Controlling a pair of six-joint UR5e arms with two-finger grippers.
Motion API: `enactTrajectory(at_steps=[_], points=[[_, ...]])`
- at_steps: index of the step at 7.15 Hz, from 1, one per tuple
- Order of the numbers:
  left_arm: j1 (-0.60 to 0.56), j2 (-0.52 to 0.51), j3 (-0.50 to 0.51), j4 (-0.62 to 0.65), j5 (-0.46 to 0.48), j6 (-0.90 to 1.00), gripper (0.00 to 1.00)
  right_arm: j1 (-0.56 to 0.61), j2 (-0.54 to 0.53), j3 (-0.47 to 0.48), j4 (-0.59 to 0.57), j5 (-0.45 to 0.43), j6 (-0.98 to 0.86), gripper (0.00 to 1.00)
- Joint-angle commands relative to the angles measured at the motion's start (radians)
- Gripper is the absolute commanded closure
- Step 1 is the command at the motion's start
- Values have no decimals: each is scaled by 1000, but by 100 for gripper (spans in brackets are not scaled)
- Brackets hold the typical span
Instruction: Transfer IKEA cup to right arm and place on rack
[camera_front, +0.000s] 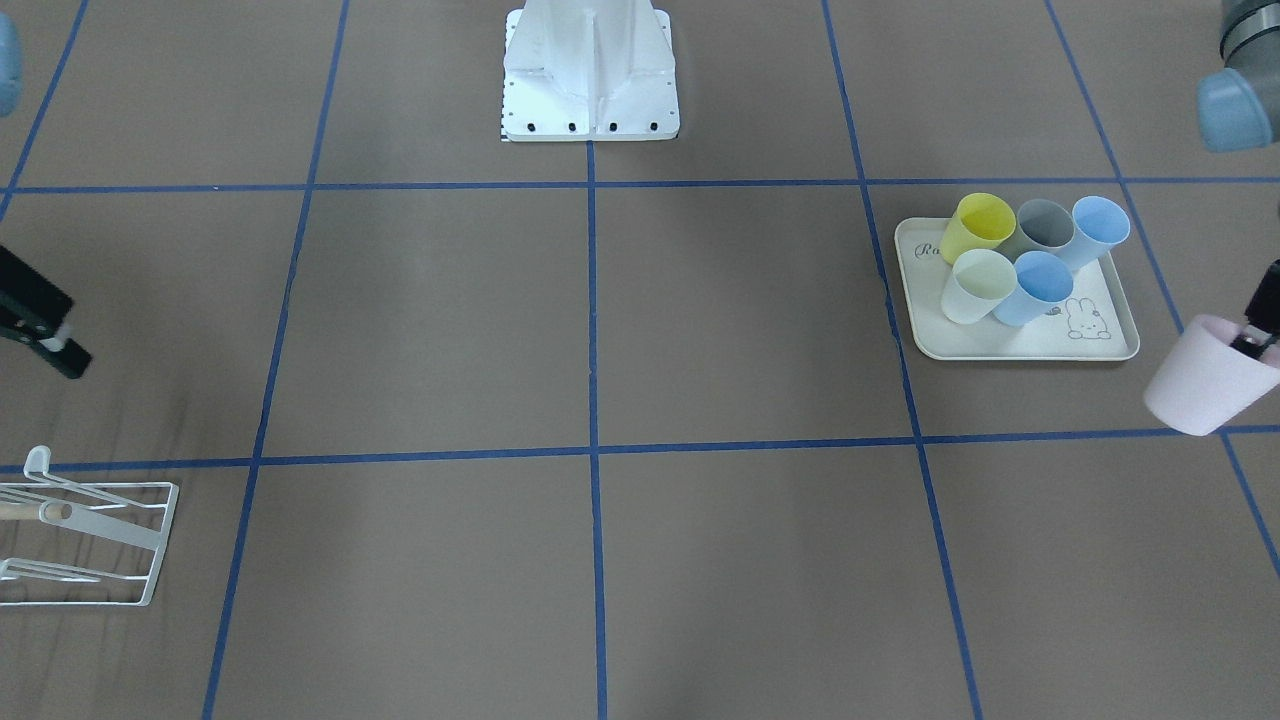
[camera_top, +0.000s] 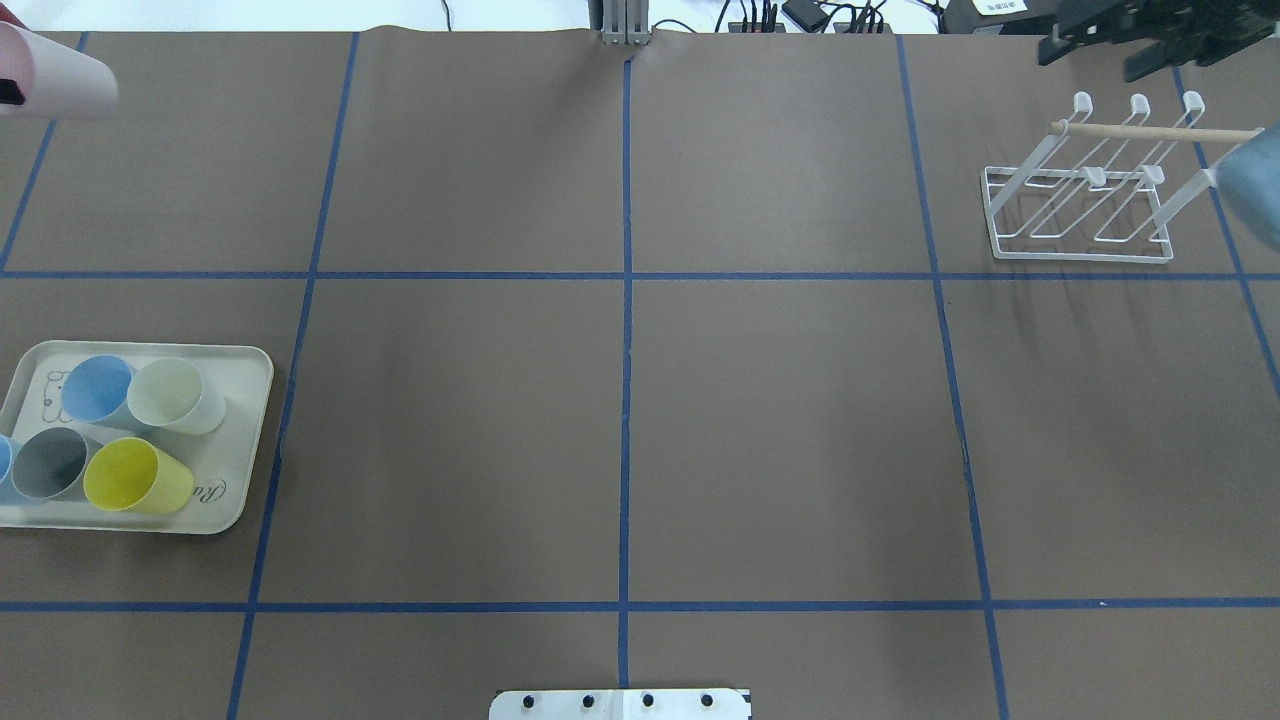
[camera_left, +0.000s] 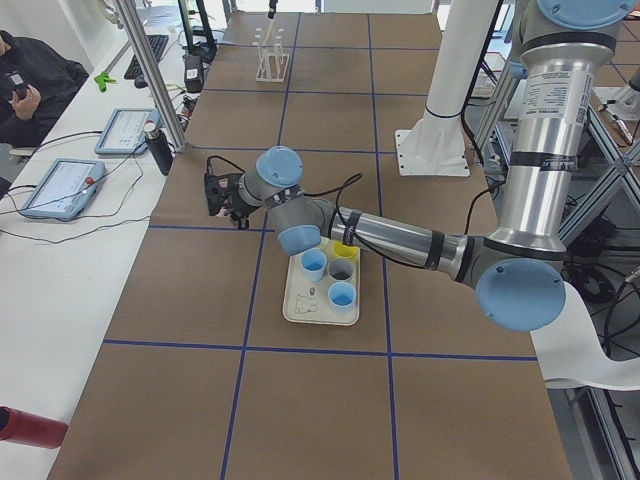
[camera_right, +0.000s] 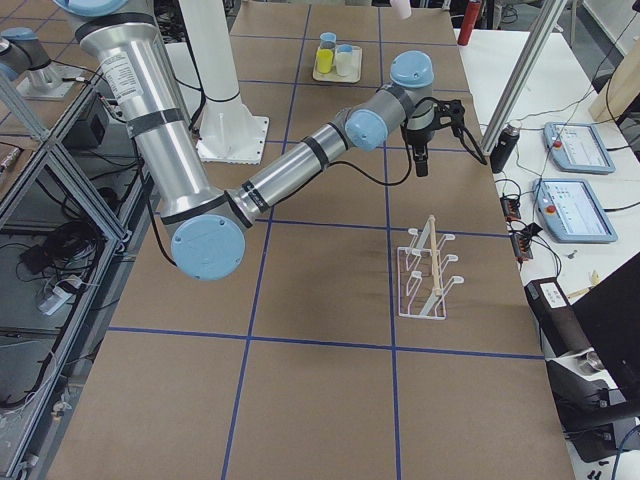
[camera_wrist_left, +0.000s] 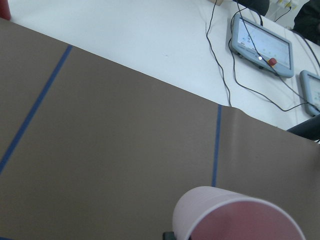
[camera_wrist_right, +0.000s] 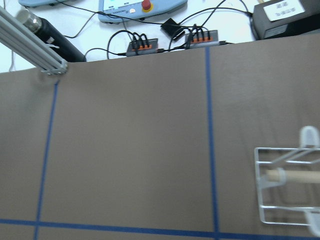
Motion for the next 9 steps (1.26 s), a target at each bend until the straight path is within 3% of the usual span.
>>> enactTrajectory(at_steps=[1,2,3,5,7,8,9], points=[[200,-76,-29,-49,152,-317,100,-177,23,-9,279,-160,462,0],[265,-151,-46,-49,175,-498,100,-228,57,-9,321,-224,582,0],[357,-232,-64,-52,262,-670,100,-288,98,-9,364,-308,693,0],[483,-355,-63,-151,389,-938,100,-386,128,-15,579,-496,912,0],[542,-356,-28,-419,524,-1112,100,-425,131,-15,692,-553,979,1],[542,-357,0,-479,532,-1160,100,-457,144,-18,738,-612,1012,1],[542,-366,32,-556,598,-1238,100,-495,170,-31,764,-654,1019,1]])
